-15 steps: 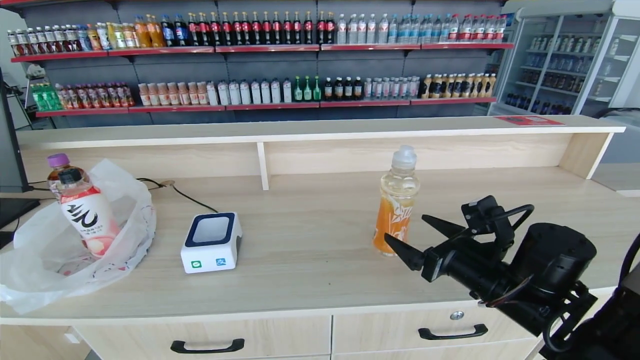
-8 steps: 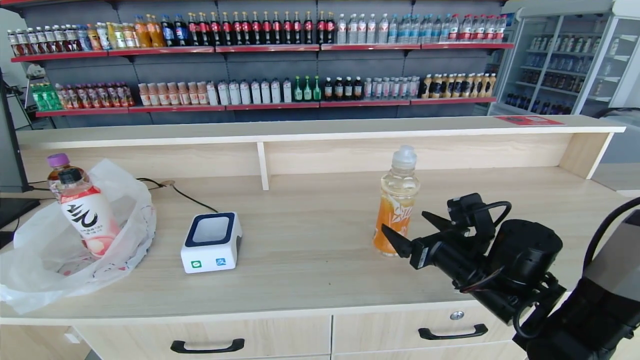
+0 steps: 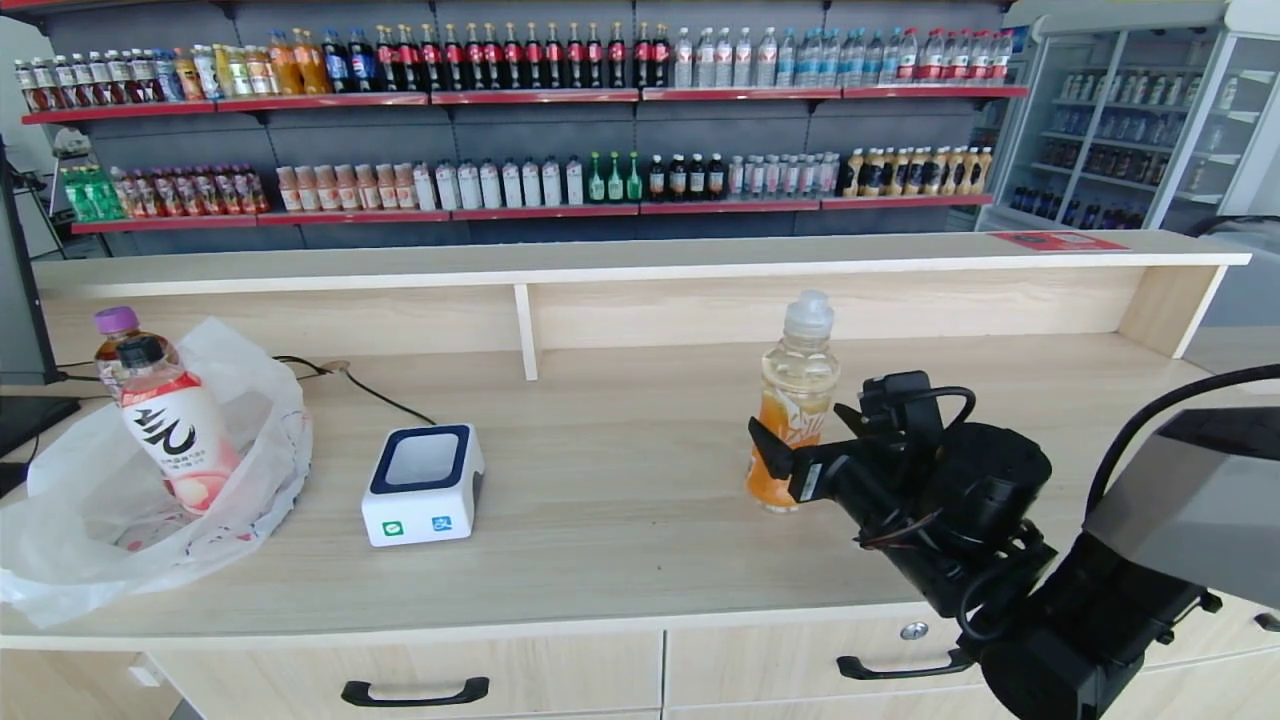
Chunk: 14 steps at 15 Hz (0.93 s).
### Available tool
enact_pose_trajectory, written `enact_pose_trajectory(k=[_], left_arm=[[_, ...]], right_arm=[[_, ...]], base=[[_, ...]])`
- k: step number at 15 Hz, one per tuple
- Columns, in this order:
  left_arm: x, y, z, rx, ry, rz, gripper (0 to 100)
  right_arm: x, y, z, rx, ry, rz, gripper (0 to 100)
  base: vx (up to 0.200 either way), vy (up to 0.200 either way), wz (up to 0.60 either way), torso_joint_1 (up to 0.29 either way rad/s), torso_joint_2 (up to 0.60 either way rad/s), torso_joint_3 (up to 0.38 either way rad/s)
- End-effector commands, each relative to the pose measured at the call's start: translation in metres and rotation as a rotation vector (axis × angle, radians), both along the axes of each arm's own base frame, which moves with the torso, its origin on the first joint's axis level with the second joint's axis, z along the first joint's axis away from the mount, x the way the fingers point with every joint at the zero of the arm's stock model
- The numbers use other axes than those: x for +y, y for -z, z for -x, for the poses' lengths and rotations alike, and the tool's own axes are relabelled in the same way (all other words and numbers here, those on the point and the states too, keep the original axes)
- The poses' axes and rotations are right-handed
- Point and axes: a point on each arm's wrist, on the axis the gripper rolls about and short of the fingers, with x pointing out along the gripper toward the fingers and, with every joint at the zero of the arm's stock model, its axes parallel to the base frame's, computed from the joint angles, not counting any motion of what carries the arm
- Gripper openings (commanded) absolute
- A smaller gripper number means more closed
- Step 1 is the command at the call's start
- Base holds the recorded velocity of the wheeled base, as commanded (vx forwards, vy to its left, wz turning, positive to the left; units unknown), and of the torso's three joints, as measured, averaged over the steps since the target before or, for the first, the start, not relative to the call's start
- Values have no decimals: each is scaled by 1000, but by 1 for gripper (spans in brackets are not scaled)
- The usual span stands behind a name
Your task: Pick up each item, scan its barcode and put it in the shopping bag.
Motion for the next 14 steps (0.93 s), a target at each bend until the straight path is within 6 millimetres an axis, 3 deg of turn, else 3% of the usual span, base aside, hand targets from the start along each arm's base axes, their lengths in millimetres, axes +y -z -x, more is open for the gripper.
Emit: enact_pose_trajectory(k=[1, 6, 14], left_arm=[[0, 0, 0, -1, 0, -1, 100], [0, 0, 0, -1, 0, -1, 100], [0, 0, 0, -4, -2, 10, 100]], right_arm=[[5, 6, -8, 2, 13, -15, 100], [12, 9, -22, -19, 37, -28, 100], [22, 13, -27, -27, 29, -36, 100]], base=[[0, 0, 0, 0, 0, 0], [0, 0, 0, 0, 0, 0], [0, 0, 0, 0, 0, 0]])
